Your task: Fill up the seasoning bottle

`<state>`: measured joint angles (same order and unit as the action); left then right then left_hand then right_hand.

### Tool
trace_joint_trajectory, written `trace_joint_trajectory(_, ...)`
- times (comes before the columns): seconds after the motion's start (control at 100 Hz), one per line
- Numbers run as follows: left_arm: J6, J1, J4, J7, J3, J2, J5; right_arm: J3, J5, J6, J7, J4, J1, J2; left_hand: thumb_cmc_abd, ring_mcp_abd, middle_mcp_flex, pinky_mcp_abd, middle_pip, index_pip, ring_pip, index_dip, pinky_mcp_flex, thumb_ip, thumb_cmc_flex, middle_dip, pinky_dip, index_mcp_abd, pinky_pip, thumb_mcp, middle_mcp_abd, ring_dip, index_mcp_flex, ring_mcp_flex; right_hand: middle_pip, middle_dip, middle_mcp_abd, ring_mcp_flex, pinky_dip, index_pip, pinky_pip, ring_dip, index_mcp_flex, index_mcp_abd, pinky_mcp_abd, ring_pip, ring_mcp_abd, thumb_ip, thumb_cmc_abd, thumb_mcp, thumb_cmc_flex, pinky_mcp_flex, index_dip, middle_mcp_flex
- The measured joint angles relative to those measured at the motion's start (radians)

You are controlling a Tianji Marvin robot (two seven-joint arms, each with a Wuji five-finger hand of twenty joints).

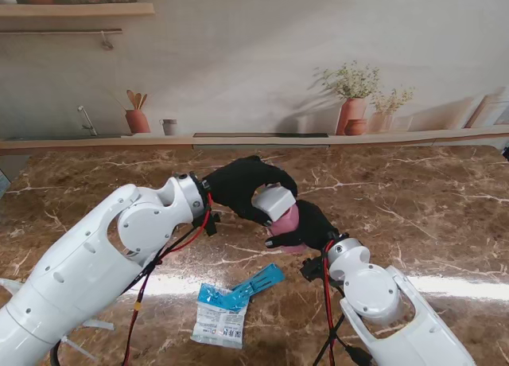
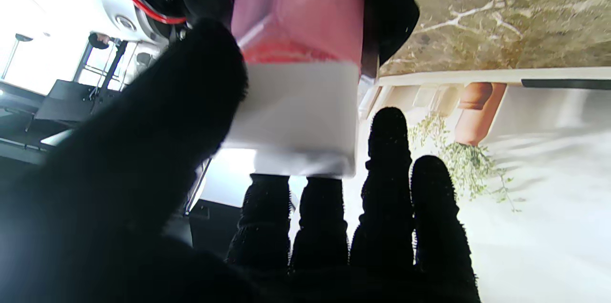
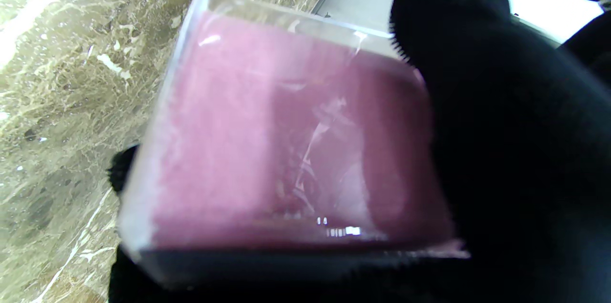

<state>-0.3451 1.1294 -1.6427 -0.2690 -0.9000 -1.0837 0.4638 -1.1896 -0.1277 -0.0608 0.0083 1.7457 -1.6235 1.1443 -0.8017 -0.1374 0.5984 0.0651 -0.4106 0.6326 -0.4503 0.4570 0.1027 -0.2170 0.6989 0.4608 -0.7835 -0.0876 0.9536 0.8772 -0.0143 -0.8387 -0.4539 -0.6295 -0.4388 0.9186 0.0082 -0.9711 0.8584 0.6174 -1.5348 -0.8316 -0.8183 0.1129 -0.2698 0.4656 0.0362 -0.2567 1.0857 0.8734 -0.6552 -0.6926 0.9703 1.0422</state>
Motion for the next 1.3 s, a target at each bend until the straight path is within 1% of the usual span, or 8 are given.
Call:
trace_joint_trajectory(0.2,-0.005,-0.002,-0.011,-0.066,-0.009,0.018,-0.014,0.002,0.000,0.001,0.005,-0.002,0.005,0.000,0.051,0.001,-0.200,-0.015,0.081,-0.170,0.104,-0.142,-0.128,0.044,-0.013,-0.090,0.042,-0.057,-0.123,0.051,-0.012,0.128,0.066,0.187,0.000,0.000,0.000,0.000,0.000,0.000,0.000,0.000,-0.001,0.000,0.000,0.001,0.000,0.000,0.000,0.000,0.000,0.000,0.000,0.001)
trace_joint_trajectory(0.39,0.001,0.008,-0.024,-0.068,-0.032,0.022,-0.009,0.005,-0.001,0.001,0.008,-0.002,0.008,0.001,0.042,0.001,-0.286,-0.016,0.143,-0.273,0.183,-0.200,-0.152,0.048,-0.148,-0.116,0.049,-0.058,-0.298,-0.080,-0.013,0.201,0.100,0.306,0.000,0.000,0.000,0.000,0.000,0.000,0.000,0.000,-0.001,0.000,0.000,0.001,0.000,0.000,0.000,0.000,0.000,0.000,0.000,0.001)
trace_joint_trajectory(0.58,0.090,0.042,-0.056,-0.067,-0.057,0.019,-0.101,0.007,-0.007,0.001,0.010,-0.005,0.013,0.001,0.105,0.001,-0.299,-0.012,0.149,-0.325,0.204,-0.212,-0.163,0.054,-0.203,-0.116,-0.058,-0.046,-0.376,-0.246,-0.012,0.210,0.109,0.322,0.000,0.000,0.000,0.000,0.000,0.000,0.000,0.000,-0.001,0.000,0.000,0.002,0.000,0.000,0.000,0.000,0.000,0.000,0.000,0.001)
trace_joint_trajectory(0.77,0.183,0.078,-0.095,0.000,-0.075,0.008,-0.040,0.007,-0.014,0.001,0.011,-0.007,0.015,0.001,0.234,-0.039,-0.199,0.029,0.147,-0.343,0.157,-0.160,-0.136,0.089,-0.213,-0.068,-0.150,0.183,-0.255,-0.518,0.064,0.149,0.047,0.237,0.000,0.000,0.000,0.000,0.000,0.000,0.000,0.000,-0.001,0.000,0.000,0.002,0.000,0.000,0.001,0.000,0.000,0.000,0.000,0.001)
trace_joint_trajectory(0.86,0.212,0.089,-0.109,0.034,-0.075,0.004,0.040,0.008,-0.014,0.001,0.011,-0.009,0.017,0.001,0.335,-0.052,-0.102,0.059,0.104,-0.302,0.105,-0.060,-0.085,0.123,-0.165,-0.002,-0.172,0.215,-0.155,-0.789,0.107,0.065,-0.005,0.139,0.000,0.000,0.000,0.000,0.000,0.000,0.000,0.000,-0.001,0.000,0.000,0.002,0.000,0.000,0.001,0.000,0.000,0.000,0.000,0.001)
trace_joint_trajectory(0.92,0.234,0.095,-0.113,0.050,-0.075,0.000,0.045,0.009,-0.015,0.001,0.011,-0.010,0.018,0.001,0.368,-0.058,-0.048,0.075,0.073,-0.237,0.060,-0.005,-0.058,0.133,-0.155,0.036,-0.180,0.215,-0.103,-0.860,0.115,0.023,-0.005,0.095,0.000,0.000,0.000,0.000,0.000,0.000,0.000,0.000,-0.001,0.000,0.000,0.002,0.000,0.000,0.001,0.000,0.000,0.000,0.000,0.001)
trace_joint_trajectory(1.21,0.237,0.094,-0.117,0.039,-0.061,-0.002,0.031,0.016,-0.018,0.003,0.011,-0.015,0.027,0.000,0.407,-0.067,0.094,0.082,-0.010,-0.167,0.020,0.051,-0.032,0.154,-0.103,0.110,-0.185,0.182,-0.058,-0.858,0.068,-0.029,-0.005,0.048,0.000,0.000,0.000,0.000,0.000,0.000,0.000,0.000,-0.001,0.000,0.000,0.004,0.000,0.000,0.001,0.001,0.000,0.000,0.000,0.001)
trace_joint_trajectory(1.3,0.197,0.087,-0.114,0.026,-0.060,0.000,0.038,0.016,-0.017,0.003,0.011,-0.015,0.027,0.001,0.334,-0.066,0.107,0.071,-0.007,-0.167,0.020,0.045,-0.060,0.155,-0.129,0.122,-0.178,0.157,-0.058,-0.458,0.045,-0.028,-0.005,0.048,0.000,0.000,0.000,0.000,0.000,0.000,0.000,0.000,-0.001,0.000,0.000,0.004,0.000,0.000,0.001,0.001,0.000,0.000,0.000,0.001)
